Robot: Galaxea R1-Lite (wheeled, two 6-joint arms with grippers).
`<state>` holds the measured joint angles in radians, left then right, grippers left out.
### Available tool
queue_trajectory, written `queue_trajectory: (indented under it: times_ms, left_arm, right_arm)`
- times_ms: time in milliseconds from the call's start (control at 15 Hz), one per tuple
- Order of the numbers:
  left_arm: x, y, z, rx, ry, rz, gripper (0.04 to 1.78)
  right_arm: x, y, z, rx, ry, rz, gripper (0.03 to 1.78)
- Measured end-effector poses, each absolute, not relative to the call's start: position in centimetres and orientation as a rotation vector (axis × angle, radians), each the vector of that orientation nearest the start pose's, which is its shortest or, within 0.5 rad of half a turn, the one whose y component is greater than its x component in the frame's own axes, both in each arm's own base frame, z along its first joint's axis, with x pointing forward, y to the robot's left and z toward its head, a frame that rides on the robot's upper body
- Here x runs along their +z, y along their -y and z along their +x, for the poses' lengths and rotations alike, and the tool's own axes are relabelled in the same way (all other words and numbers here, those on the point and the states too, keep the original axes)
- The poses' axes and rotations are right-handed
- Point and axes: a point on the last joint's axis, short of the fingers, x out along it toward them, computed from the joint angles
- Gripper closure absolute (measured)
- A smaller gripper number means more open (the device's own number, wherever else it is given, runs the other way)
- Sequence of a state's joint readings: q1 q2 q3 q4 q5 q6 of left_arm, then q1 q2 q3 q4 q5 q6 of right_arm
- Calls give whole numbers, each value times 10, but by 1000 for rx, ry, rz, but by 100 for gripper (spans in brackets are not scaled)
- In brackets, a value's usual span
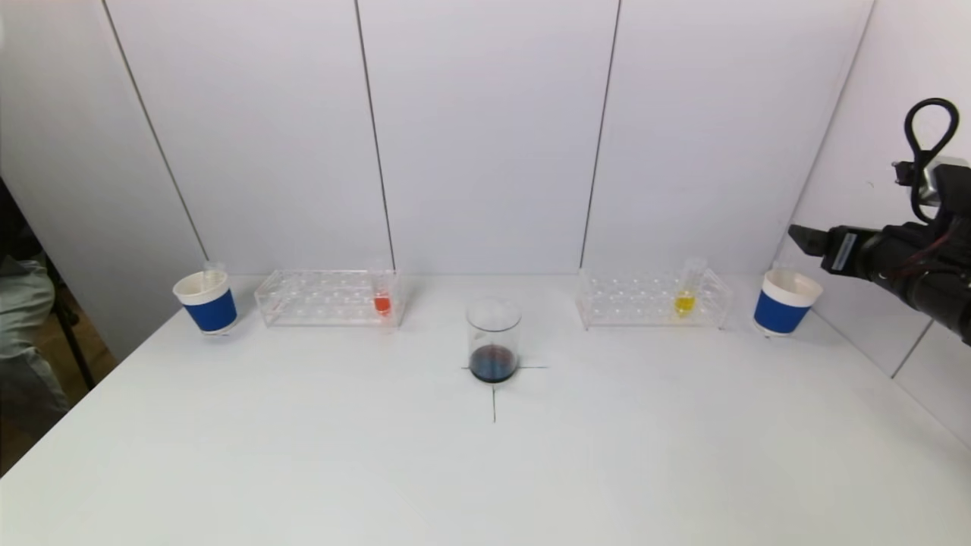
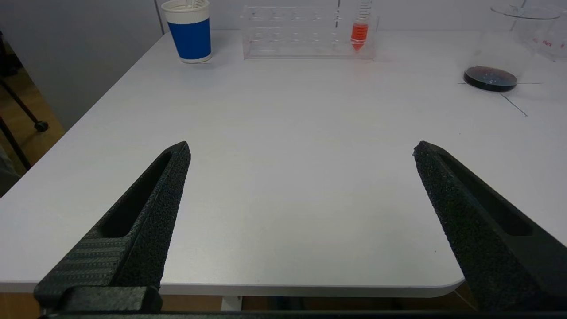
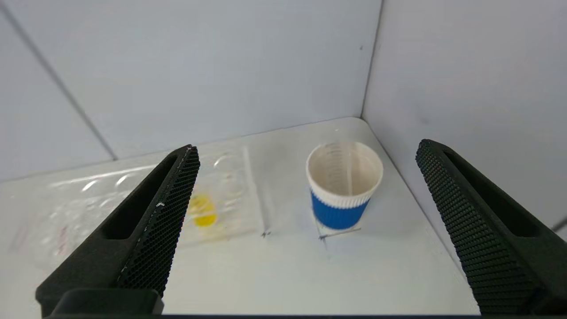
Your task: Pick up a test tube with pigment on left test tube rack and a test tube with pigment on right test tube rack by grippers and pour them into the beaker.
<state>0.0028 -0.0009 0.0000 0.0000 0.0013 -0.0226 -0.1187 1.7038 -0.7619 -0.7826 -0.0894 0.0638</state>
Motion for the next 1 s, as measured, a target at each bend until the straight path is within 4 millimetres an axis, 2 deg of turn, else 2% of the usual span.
queue_trajectory:
  times_ms: [200, 467, 667, 1000]
  left_arm:
    - [75, 0, -23, 4, 1, -23, 6]
    - [75, 0, -23, 4, 1, -22, 6]
    - [75, 0, -23, 4, 1, -22, 6]
    - [75, 0, -23, 4, 1, -23, 6]
  right_arm:
    - [193, 17, 240, -146, -122, 60, 4]
    - [193, 7, 169, -114, -63, 59, 4]
    - [180, 5, 124, -106, -41, 58, 4]
    - [152, 2, 64, -54, -46, 57, 4]
